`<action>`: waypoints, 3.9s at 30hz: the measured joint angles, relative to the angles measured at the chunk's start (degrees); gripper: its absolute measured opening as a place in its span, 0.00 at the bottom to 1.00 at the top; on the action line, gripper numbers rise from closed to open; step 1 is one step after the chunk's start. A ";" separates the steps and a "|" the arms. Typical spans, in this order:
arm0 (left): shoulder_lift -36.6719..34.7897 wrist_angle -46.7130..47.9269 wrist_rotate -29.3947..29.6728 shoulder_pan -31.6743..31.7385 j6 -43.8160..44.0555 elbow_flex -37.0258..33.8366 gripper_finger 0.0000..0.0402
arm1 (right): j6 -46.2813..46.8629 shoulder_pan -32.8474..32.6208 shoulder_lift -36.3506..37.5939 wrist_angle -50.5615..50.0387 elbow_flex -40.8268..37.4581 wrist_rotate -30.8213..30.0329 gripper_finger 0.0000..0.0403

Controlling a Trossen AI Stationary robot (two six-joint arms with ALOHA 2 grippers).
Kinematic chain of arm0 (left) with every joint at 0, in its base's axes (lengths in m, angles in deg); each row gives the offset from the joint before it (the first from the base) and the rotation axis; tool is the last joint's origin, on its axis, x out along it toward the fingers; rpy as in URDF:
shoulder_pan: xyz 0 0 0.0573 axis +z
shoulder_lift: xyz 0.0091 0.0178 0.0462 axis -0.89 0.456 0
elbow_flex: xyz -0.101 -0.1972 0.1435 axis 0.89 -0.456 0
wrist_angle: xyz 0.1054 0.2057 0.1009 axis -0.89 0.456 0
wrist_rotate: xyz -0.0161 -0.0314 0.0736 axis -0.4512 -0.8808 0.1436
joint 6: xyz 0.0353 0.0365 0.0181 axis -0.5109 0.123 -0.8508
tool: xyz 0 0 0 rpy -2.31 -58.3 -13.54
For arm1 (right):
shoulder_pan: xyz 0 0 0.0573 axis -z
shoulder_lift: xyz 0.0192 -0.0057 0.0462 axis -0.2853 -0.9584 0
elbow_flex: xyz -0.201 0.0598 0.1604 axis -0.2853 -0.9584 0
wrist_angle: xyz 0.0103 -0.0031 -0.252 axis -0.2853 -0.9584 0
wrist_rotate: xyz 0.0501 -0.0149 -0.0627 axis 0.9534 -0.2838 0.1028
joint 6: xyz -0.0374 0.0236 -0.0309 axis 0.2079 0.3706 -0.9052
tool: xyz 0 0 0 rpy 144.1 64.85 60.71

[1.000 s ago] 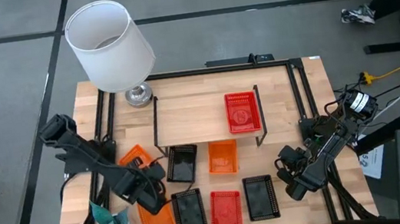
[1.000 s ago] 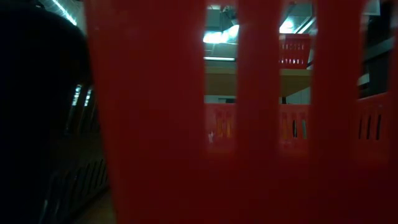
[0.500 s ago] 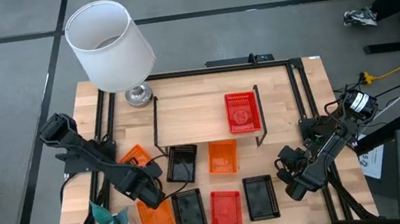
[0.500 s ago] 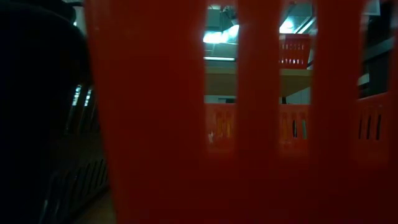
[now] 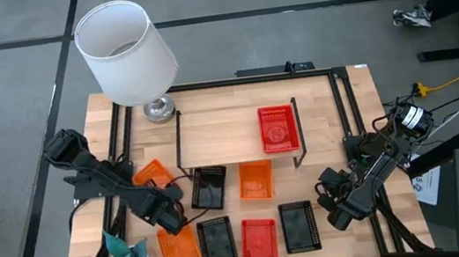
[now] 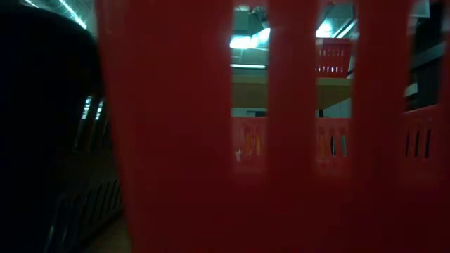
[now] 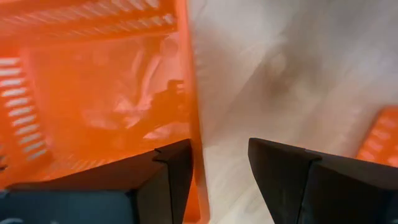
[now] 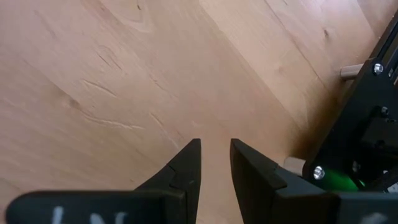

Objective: Stack baskets on shelf by color
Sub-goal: Put the top left orange bin on the shelf

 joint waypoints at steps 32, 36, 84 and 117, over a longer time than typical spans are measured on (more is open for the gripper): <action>0.00 -3.39 3.93 1.31 0.35 3.58 0.36 | -0.22 0.00 0.00 0.31 -0.02 0.01 0.21; 1.60 -4.20 3.87 1.31 -0.01 3.49 0.36 | -0.24 0.02 0.00 0.34 -0.02 0.02 0.21; 4.85 12.15 8.16 -4.06 -13.48 58.74 0.00 | -0.26 0.01 0.00 0.40 -0.02 0.04 0.21; 4.94 17.49 10.58 25.56 -55.28 36.24 0.00 | -0.26 0.00 0.00 0.38 -0.02 0.04 0.21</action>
